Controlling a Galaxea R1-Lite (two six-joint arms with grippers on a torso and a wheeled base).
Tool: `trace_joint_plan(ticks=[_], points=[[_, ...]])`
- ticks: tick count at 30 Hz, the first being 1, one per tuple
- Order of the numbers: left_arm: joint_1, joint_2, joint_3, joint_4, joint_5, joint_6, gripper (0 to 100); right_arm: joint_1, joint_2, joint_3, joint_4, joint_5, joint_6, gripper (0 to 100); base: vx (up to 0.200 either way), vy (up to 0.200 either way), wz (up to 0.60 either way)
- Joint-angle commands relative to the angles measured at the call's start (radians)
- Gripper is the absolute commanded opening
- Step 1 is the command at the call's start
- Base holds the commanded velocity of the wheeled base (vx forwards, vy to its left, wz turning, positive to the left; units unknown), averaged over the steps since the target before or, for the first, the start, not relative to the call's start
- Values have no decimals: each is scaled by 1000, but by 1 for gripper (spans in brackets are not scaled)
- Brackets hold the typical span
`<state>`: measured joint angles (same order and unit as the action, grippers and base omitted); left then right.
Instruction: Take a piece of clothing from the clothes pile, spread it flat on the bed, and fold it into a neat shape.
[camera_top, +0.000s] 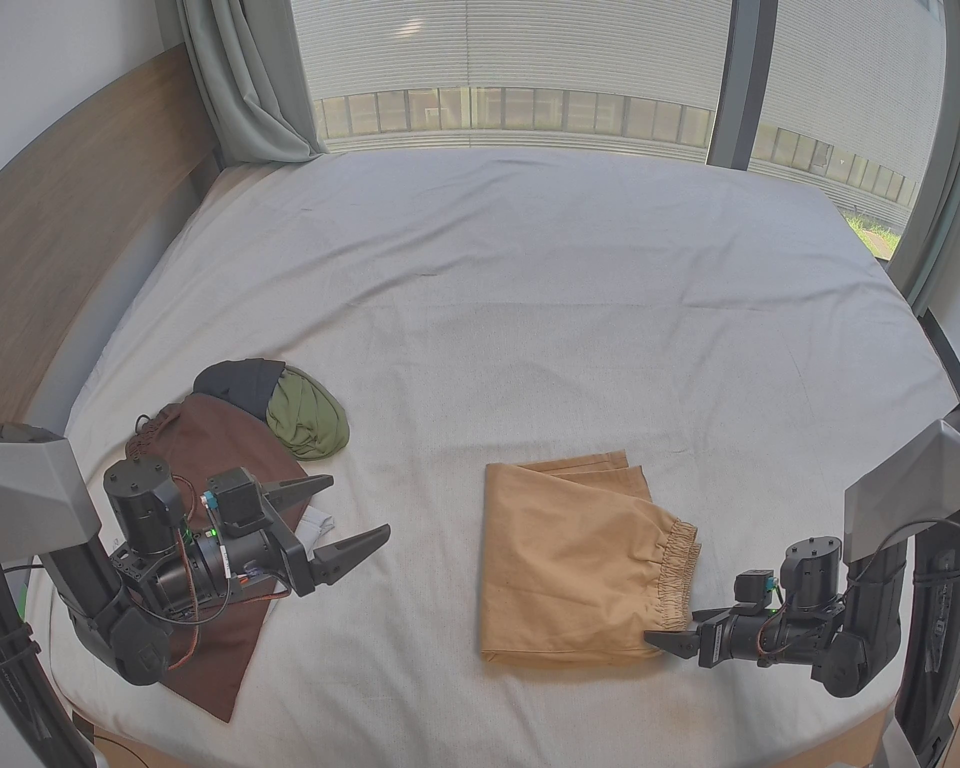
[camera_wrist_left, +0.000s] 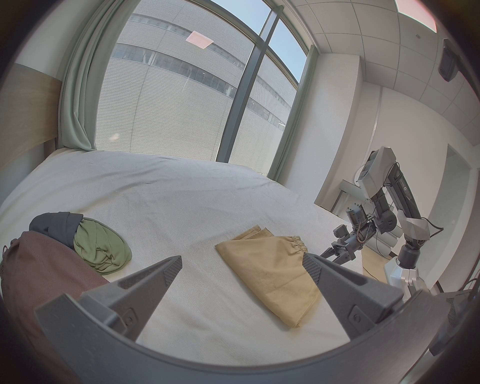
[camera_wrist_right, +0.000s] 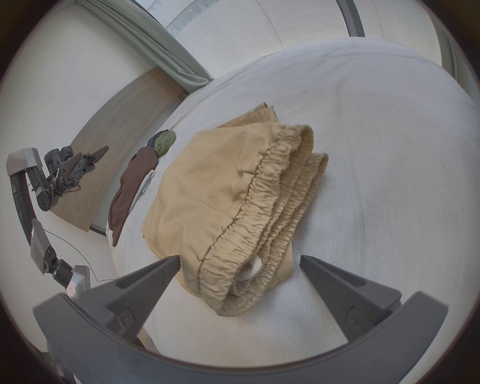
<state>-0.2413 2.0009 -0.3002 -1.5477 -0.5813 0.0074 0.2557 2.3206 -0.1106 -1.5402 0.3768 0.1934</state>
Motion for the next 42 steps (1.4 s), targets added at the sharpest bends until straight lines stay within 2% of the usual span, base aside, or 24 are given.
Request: trace_joint_plan(ticks=[1, 6, 14, 34, 35, 42], points=[[-1, 4, 0, 0, 0, 0, 100, 7, 43, -6, 0, 1, 3, 100, 0, 0, 0], [-1, 3, 1, 0, 0, 0, 100, 13, 71, -23, 0, 4, 12, 100, 0, 0, 0], [-1, 4, 3, 0, 0, 0, 100, 68, 79, -86, 0, 14, 113, 100, 0, 0, 0], [-1, 9, 3, 0, 0, 34, 100, 74, 75, -101, -1, 16, 120, 100, 0, 0, 0], [-1, 7, 3, 0, 0, 34, 100, 74, 75, -101, -1, 14, 120, 0, 0, 0, 0], [-1, 6, 3, 0, 0, 34, 100, 76, 72, -101, -1, 14, 120, 0, 0, 0, 0]])
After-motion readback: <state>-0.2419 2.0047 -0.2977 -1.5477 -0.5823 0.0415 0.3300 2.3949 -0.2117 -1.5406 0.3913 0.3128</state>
